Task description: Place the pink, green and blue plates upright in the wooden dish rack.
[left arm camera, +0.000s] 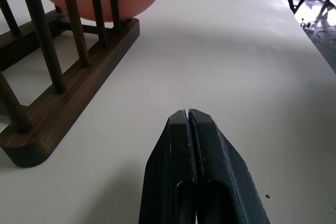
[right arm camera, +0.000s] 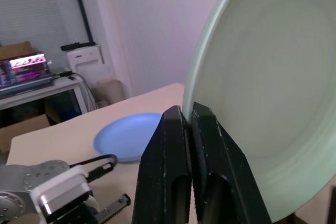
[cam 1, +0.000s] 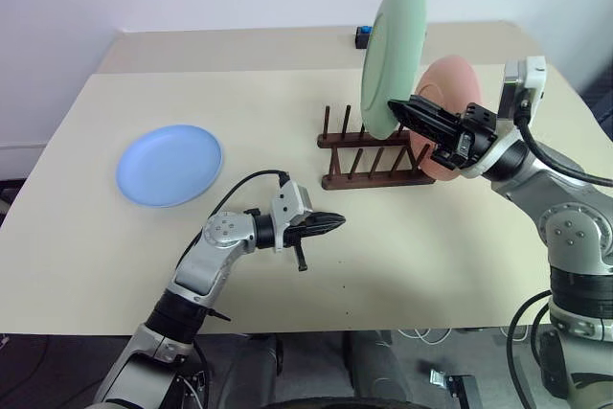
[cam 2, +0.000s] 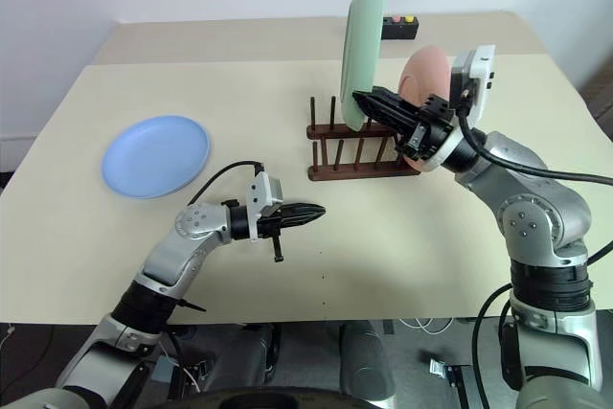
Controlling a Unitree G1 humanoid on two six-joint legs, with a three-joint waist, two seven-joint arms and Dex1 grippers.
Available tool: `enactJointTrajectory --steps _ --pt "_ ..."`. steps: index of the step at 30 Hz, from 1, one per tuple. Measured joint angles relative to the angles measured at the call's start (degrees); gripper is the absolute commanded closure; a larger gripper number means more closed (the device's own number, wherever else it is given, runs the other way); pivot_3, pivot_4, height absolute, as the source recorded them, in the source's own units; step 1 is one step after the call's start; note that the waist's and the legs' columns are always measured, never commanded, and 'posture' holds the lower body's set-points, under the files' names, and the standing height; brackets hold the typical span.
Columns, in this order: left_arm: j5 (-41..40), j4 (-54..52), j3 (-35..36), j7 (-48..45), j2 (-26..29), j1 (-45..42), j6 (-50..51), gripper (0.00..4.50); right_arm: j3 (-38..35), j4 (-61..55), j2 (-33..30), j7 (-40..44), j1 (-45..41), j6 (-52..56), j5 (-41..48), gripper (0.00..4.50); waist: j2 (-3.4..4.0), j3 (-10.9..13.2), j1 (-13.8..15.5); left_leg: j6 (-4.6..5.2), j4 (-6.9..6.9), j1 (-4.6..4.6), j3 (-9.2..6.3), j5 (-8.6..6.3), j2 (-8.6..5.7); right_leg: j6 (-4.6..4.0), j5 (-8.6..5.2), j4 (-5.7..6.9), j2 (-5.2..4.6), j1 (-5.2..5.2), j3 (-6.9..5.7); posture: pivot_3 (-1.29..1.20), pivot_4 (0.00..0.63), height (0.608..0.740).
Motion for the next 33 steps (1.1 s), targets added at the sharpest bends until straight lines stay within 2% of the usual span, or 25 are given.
enactJointTrajectory --steps 33 --pt "0.0 -0.6 0.0 0.2 0.3 0.2 0.1 4.50 -3.5 5.8 0.0 5.7 1.1 3.7 -1.8 4.49 0.00 0.0 -0.1 0.00 0.00 -0.01 0.01 0.00 0.00 0.00 0.00 0.00 0.00 0.00 0.00 0.00 0.150 0.740"
